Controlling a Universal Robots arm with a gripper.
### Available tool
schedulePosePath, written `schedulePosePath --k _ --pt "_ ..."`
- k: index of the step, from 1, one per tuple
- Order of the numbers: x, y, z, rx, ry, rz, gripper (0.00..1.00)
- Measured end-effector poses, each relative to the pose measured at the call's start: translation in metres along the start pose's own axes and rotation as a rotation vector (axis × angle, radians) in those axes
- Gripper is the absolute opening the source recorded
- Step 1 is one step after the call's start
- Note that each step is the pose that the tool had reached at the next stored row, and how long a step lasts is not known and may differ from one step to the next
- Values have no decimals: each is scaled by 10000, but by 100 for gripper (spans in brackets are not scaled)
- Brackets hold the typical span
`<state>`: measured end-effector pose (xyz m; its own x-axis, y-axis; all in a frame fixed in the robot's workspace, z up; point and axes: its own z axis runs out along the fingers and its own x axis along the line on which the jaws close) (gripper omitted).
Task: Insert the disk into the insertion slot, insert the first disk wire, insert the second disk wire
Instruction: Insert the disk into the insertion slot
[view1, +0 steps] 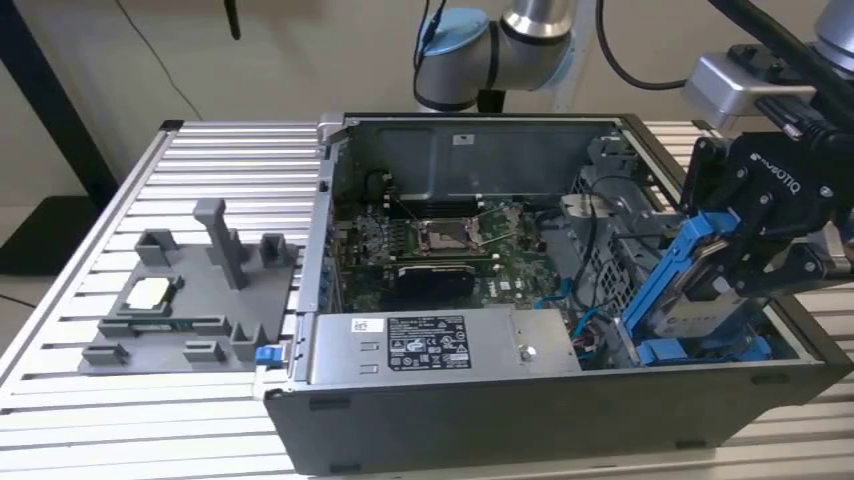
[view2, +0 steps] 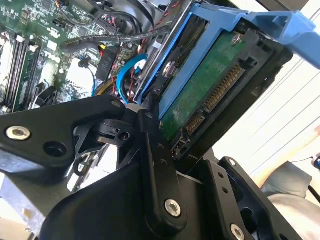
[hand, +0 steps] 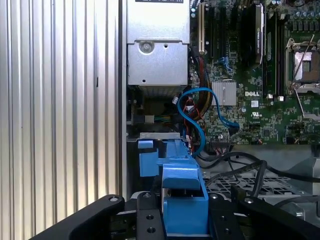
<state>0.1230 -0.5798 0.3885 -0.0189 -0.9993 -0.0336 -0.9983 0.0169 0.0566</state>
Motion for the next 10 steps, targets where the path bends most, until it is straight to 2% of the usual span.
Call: schedulePosePath --k 7,8,9,10 --pt "0 0 4 0 1 1 33" --pt "1 0 4 0 4 1 34" --pt "0 0 5 0 1 1 40" --pt "0 0 6 0 0 1 40"
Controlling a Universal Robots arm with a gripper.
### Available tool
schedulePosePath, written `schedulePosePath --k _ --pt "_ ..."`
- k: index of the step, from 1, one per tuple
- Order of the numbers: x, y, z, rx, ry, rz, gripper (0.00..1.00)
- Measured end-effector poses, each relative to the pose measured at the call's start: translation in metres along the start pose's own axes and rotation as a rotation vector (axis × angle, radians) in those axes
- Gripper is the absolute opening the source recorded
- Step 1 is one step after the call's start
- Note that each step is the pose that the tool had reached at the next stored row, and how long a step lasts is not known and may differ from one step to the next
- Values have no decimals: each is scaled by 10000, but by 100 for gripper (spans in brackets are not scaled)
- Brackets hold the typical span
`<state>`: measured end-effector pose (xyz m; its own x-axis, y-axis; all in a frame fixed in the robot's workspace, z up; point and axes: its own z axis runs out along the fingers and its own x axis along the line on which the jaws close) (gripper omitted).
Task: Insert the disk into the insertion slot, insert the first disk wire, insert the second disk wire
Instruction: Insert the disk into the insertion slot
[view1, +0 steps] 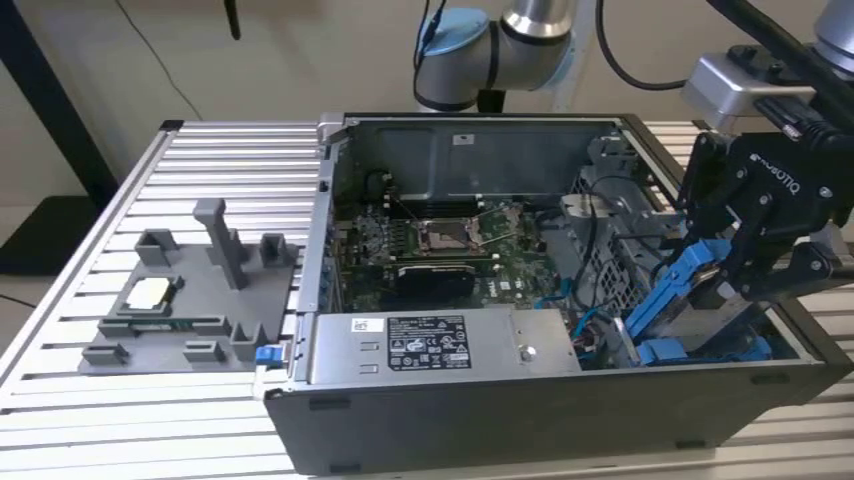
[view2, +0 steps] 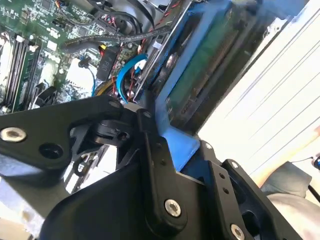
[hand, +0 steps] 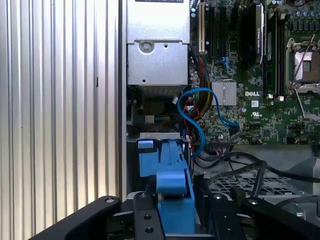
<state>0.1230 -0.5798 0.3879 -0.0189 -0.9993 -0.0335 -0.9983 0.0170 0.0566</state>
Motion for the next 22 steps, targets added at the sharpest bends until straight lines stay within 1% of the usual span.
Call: schedulePosePath --k 1,4,11,12,13,14,15,16,17,19,20,21,22 --pt "0 0 1 0 0 0 47" --pt "0 0 2 0 0 0 47" --pt "0 0 3 0 -31 -2 47" --pt "0 0 3 0 -35 -2 49" --pt "0 0 3 0 -40 -2 55" --pt "0 0 3 0 -44 -3 55" --pt "0 0 3 0 -48 -3 60" --pt "0 0 3 0 -52 -3 60" --pt "0 0 3 -1 -57 -3 67" --pt "0 0 2 -1 -66 -4 67" --pt "0 0 3 -1 -70 -4 64" --pt "0 0 2 -1 -74 -4 58" --pt "0 0 3 -1 -79 -4 58"
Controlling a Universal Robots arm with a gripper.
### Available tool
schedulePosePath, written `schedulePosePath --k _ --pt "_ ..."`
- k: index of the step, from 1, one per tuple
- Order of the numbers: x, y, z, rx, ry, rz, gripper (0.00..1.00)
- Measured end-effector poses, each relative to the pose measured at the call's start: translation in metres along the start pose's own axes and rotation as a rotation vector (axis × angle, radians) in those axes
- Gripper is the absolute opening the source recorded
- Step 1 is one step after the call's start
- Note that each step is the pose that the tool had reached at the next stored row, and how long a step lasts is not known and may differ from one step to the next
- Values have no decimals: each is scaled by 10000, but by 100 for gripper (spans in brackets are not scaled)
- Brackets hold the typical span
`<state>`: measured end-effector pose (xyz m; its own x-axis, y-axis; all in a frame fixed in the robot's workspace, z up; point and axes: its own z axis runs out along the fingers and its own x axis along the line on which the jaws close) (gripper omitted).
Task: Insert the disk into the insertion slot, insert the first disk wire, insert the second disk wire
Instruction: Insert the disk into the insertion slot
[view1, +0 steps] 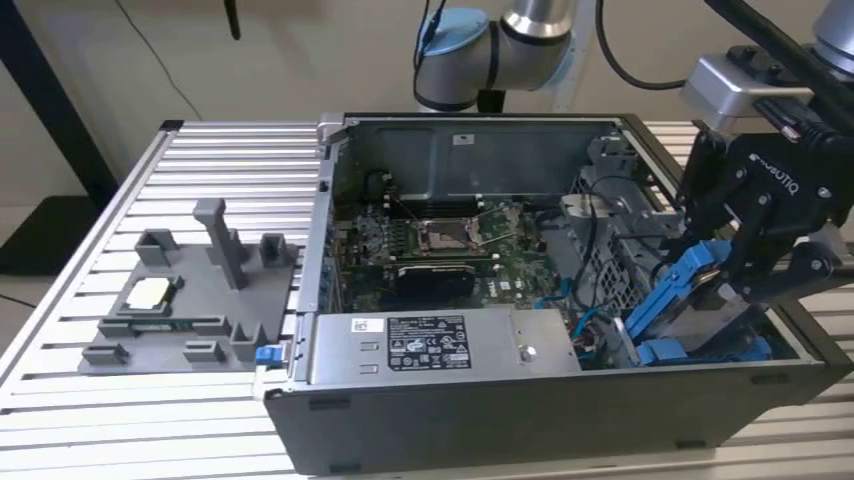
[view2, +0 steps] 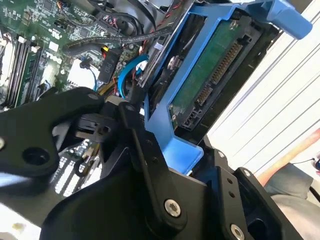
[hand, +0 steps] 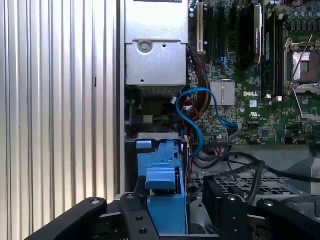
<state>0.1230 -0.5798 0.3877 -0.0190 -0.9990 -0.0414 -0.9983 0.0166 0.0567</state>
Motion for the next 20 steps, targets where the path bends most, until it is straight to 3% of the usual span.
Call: schedulePosePath --k 1,2,4,20 --pt "0 0 0 0 -5 0 46" --pt "0 0 0 0 -9 -1 46" --pt "0 0 1 -1 -21 -1 34" --pt "0 0 0 -2 -86 -5 32"
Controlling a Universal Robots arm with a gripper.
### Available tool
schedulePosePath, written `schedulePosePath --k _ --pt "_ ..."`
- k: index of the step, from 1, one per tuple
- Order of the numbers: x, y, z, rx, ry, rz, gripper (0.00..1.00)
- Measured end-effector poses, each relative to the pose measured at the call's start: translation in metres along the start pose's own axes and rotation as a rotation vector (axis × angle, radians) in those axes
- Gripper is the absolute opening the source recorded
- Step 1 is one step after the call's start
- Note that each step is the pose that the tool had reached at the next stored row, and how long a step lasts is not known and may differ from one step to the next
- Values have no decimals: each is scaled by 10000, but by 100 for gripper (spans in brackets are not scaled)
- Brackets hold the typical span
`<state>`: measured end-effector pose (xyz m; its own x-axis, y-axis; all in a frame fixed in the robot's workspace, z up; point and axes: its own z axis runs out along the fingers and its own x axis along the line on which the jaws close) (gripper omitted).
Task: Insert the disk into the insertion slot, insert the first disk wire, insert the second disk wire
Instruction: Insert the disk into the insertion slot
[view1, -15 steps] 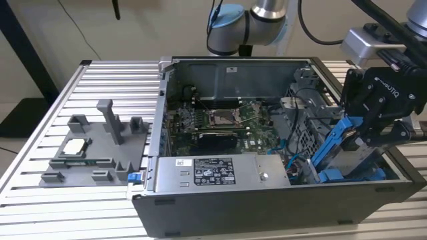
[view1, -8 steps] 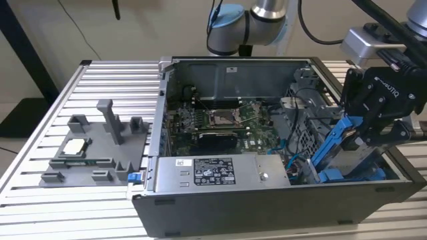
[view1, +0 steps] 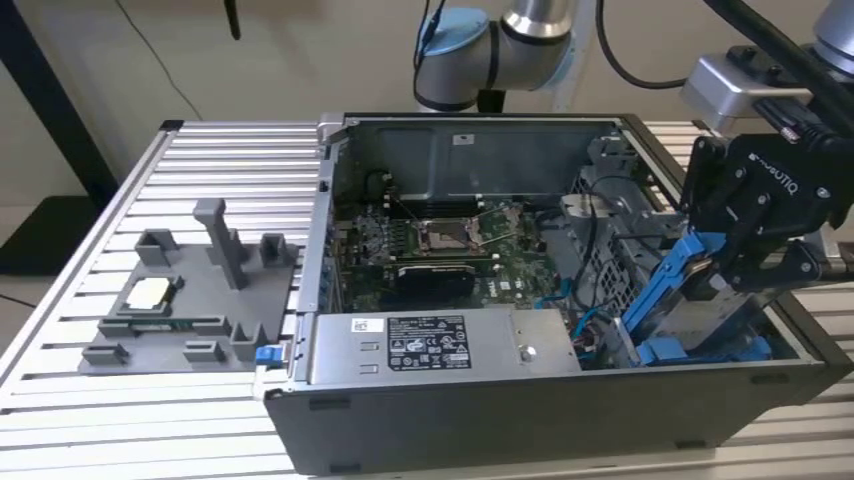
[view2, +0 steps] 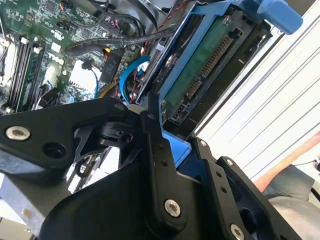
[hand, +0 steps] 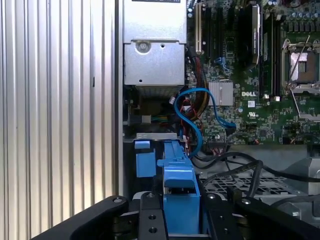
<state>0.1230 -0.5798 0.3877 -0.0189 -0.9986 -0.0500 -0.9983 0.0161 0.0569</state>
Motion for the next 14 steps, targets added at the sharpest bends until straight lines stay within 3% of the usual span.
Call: schedulePosePath --k 14 --pt "0 0 0 -1 -62 -4 34"
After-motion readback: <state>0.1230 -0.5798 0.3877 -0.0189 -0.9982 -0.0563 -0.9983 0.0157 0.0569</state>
